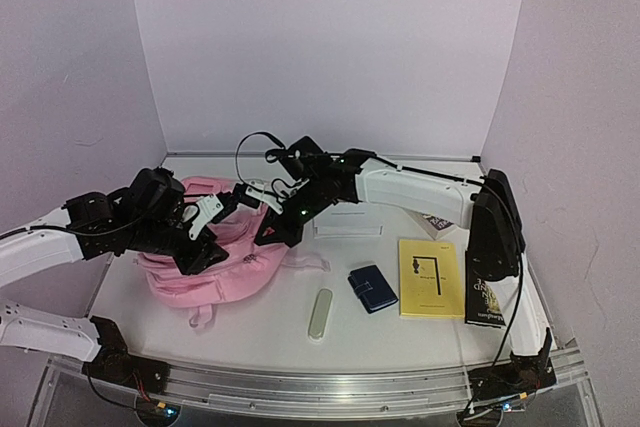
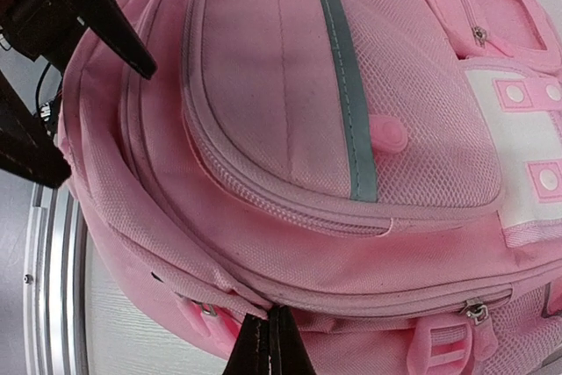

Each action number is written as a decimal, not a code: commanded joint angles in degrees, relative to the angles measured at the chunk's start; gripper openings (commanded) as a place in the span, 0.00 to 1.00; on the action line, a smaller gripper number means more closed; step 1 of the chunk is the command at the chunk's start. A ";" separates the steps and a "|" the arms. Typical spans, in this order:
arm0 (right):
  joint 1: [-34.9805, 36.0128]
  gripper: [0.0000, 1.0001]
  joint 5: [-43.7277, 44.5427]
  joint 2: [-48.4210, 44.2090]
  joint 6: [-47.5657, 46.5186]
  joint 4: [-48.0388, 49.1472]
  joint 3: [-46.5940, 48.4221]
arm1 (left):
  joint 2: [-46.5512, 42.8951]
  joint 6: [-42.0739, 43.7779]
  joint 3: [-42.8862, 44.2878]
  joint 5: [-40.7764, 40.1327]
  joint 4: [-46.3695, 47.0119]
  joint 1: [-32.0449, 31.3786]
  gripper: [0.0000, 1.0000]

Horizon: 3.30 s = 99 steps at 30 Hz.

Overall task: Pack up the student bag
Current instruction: Unzip the student bag at the center of the board.

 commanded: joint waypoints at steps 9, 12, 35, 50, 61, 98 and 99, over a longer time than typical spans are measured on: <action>-0.07 0.00 -4.17 -1.05 10.59 4.42 4.41 | 4.44 0.43 2.96 1.74 3.84 -0.06 0.35; -0.39 0.03 -4.75 -1.21 12.90 4.60 3.99 | 3.04 -0.44 2.75 1.72 4.72 -0.06 0.09; -3.30 0.47 -14.37 -11.54 22.13 9.56 -16.55 | -0.91 -2.40 1.05 0.55 5.81 0.53 0.00; -1.80 0.33 -11.72 -8.42 22.38 10.85 -16.11 | -1.30 -3.02 1.55 1.73 6.10 0.56 0.00; 0.21 0.27 -9.79 -5.06 22.38 11.32 -13.89 | -1.00 -3.29 1.79 3.63 6.83 0.57 0.00; -3.30 0.00 7.38 -7.48 20.42 11.86 -18.62 | -4.59 -3.62 1.79 -0.20 3.47 0.66 0.00; -3.85 0.00 7.42 -7.40 20.44 11.83 -18.93 | -4.90 -3.58 1.58 -0.47 3.31 0.66 0.00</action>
